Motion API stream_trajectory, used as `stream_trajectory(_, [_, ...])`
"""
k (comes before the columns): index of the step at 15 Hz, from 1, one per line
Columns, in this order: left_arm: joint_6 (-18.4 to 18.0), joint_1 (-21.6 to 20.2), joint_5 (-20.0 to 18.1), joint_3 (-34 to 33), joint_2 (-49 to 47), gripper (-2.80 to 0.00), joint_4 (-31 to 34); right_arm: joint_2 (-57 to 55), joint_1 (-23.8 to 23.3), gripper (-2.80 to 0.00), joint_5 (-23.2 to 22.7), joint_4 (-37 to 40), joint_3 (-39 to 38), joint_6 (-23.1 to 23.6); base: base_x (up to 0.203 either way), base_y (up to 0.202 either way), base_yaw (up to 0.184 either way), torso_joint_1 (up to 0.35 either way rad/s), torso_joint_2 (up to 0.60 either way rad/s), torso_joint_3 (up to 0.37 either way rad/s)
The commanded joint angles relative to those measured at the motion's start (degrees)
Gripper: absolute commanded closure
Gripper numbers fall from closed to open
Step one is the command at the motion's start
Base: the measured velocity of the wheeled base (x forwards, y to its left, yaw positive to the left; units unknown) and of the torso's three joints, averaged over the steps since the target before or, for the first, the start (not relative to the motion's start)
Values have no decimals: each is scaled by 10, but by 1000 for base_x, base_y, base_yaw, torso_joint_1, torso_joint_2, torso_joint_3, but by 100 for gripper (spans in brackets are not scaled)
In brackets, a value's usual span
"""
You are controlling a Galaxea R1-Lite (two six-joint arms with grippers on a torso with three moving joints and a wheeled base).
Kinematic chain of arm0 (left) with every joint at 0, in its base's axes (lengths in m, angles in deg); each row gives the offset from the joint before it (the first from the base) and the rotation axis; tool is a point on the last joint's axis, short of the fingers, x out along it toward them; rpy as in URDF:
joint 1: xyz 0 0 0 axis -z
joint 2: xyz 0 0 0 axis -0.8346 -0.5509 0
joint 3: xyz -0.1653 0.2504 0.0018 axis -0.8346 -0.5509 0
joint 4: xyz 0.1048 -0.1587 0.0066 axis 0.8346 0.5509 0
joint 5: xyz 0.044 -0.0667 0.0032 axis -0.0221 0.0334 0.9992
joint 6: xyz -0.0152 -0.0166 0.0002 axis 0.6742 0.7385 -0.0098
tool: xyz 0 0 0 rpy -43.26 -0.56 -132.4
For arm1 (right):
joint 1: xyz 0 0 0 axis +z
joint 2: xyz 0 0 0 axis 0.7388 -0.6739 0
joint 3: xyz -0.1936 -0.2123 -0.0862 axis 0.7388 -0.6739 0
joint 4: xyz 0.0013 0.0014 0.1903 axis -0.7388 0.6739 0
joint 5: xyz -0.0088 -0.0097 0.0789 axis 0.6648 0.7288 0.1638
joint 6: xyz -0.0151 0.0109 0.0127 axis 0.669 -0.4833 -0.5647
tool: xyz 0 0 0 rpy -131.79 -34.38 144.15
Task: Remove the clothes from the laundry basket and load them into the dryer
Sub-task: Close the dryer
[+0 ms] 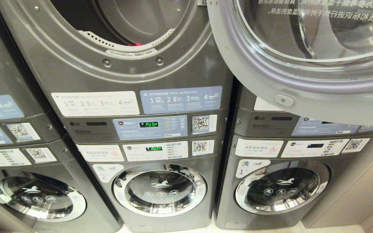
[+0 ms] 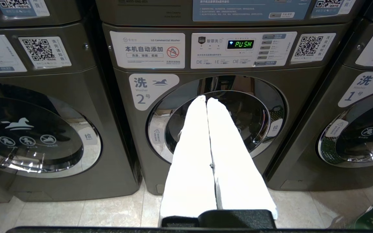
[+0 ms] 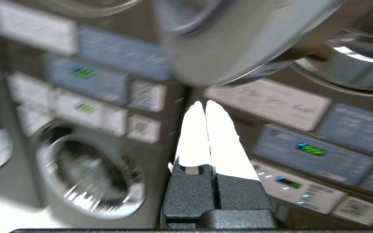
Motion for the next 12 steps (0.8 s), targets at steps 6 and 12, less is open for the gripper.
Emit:
stream_trajectory(6, [0, 0, 0, 0, 0, 0, 0, 51, -7, 0, 225, 140, 8, 11, 0, 0, 0, 0, 0, 0])
stream_trajectory(12, [0, 0, 0, 0, 0, 0, 0, -93, -9, 0, 315, -25, 1, 0, 0, 0, 0, 0, 0, 0])
